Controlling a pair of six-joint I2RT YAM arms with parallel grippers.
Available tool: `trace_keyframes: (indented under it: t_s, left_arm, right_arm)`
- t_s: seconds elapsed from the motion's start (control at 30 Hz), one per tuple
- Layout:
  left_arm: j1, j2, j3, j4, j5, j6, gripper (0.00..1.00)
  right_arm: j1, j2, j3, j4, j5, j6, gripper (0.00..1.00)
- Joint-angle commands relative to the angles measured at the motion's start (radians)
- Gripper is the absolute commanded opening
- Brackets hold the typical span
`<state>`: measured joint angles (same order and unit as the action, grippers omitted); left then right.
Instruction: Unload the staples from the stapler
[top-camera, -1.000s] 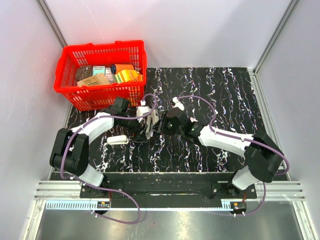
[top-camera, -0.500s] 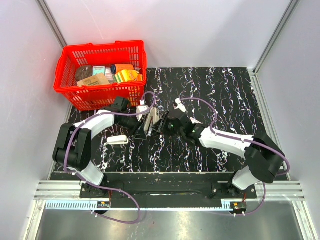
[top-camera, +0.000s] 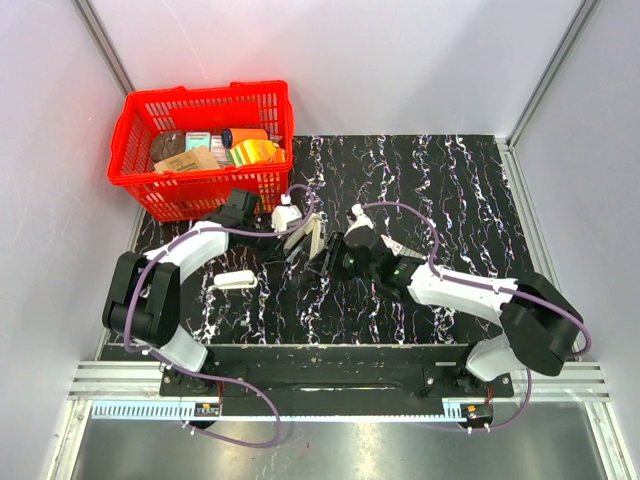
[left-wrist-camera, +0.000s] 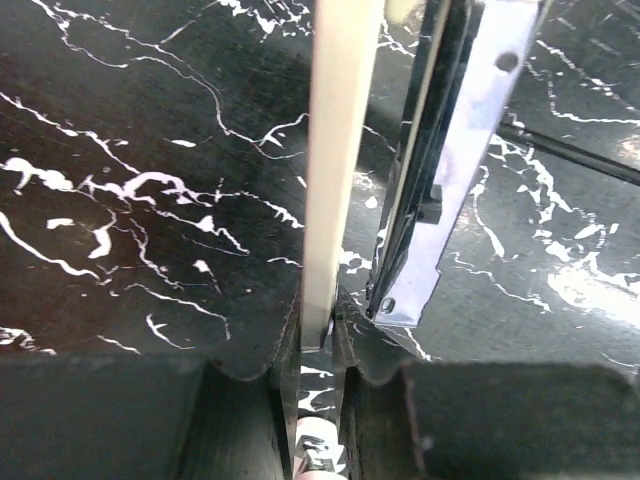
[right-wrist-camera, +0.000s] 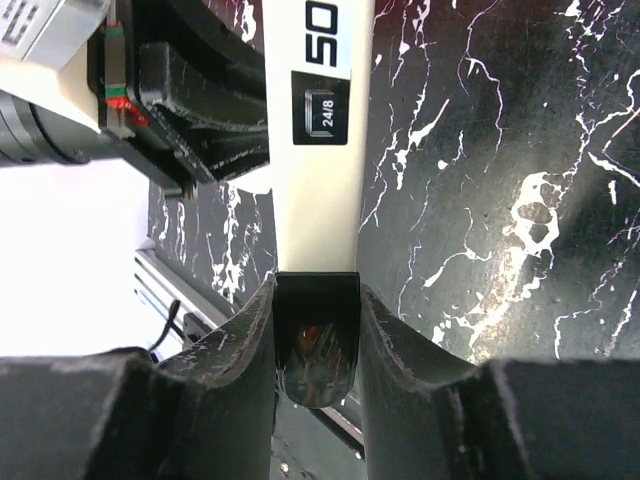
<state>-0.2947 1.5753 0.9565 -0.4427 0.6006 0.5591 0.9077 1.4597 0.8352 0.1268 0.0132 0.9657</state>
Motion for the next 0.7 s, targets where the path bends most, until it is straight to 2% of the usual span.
trace_keyframes:
  t_s: [0.0, 0.17, 0.43, 0.67]
  left_arm:
    - [-0.007, -0.032, 0.047, 0.130, -0.162, 0.097, 0.00]
    - [-0.030, -0.026, 0.018, 0.197, -0.263, 0.163, 0.00]
    - [-0.084, -0.037, -0.116, 0.439, -0.487, 0.297, 0.00]
    - [-0.133, -0.034, -0.197, 0.587, -0.593, 0.410, 0.00]
  right_arm:
    - [0.010, -0.076, -0.016, 0.080, -0.134, -0.102, 0.00]
    - [-0.027, -0.081, -0.005, 0.005, -0.148, -0.185, 0.00]
    - [-0.061, -0.108, -0.002, -0.121, -0.088, -0.386, 0.00]
    - [-0.093, -0.124, -0.013, -0.190, -0.073, -0.438, 0.00]
